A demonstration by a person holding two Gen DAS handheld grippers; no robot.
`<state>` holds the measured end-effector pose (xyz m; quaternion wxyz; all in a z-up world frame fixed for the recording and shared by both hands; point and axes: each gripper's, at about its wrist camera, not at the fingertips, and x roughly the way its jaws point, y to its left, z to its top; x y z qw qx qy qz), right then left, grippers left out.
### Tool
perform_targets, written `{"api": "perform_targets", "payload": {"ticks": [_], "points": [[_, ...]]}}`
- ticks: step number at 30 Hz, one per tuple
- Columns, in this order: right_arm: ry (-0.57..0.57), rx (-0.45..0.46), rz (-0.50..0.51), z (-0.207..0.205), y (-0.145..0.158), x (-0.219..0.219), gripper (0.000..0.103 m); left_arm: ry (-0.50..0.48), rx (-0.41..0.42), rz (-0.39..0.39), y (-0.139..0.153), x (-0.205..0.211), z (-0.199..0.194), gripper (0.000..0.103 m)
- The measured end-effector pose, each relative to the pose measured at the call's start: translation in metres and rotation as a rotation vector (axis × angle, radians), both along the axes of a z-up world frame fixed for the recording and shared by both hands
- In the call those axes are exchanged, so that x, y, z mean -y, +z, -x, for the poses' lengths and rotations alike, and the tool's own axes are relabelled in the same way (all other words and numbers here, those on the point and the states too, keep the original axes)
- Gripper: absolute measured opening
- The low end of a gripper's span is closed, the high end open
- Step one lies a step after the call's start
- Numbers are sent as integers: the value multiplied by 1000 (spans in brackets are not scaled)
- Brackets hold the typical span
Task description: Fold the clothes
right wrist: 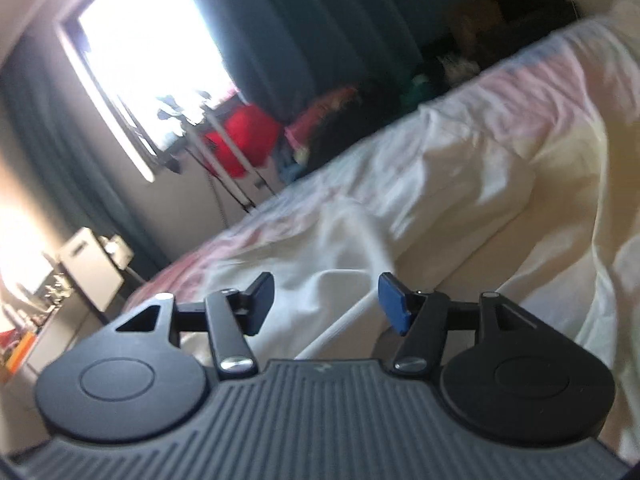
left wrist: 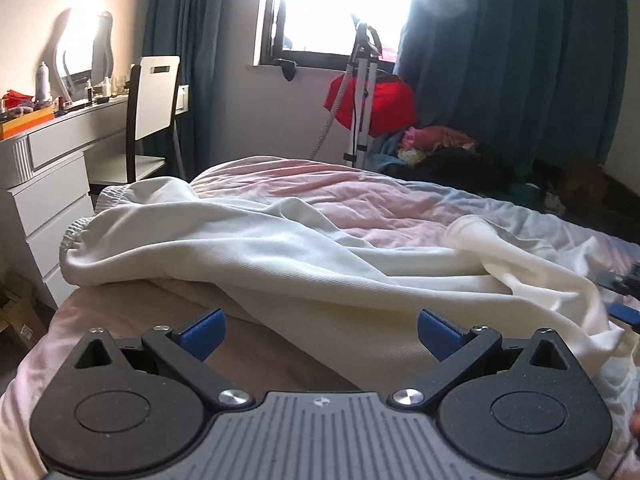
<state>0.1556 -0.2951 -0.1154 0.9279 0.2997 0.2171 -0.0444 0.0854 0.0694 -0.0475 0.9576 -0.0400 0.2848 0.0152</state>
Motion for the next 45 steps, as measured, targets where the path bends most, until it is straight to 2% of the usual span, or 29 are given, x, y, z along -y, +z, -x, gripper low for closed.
{"api": "perform_targets", "payload": {"ticks": [3, 6, 9, 11, 12, 15, 18, 22, 26, 30, 34, 38, 40, 42, 45], "points": [[-41, -59, 24, -38, -12, 13, 60, -1, -1, -6, -2, 3, 0, 103], [-40, -87, -82, -67, -27, 34, 60, 5, -2, -10, -4, 3, -1, 103], [-16, -105, -128, -84, -32, 42, 43, 13, -13, 16, -5, 1, -5, 103], [27, -140, -46, -90, -23, 36, 12, 13, -11, 33, -6, 0, -6, 103], [40, -151, -5, -90, -17, 33, 12, 14, -10, 38, -6, -1, -7, 103], [42, -107, 11, -74, 8, 37, 6, 30, -7, 57, -5, -4, -7, 103], [7, 51, 14, -39, 46, 48, 6, 67, 18, 83, -1, -12, -3, 103], [-107, 163, 14, 9, 87, 76, 5, 113, 72, 125, 9, -28, 7, 103], [-275, 246, 44, 52, 104, 110, 5, 124, 56, 157, 13, -38, 12, 103], [-356, 220, 47, 85, 80, 119, 6, 115, 40, 214, 16, -49, 18, 103], [-374, 128, -105, 106, 30, 132, 6, 147, -50, 313, 9, -74, 14, 103], [-404, 25, -289, 116, -5, 155, 6, 266, -182, 518, -13, -123, -9, 103], [-392, -9, -304, 116, -11, 153, 6, 332, -237, 619, -27, -148, -24, 102], [-383, -28, -294, 114, -15, 149, 6, 423, -270, 663, -44, -171, -43, 100], [-378, -50, -267, 109, -20, 144, 6, 507, -294, 610, -59, -198, -68, 98]]}}
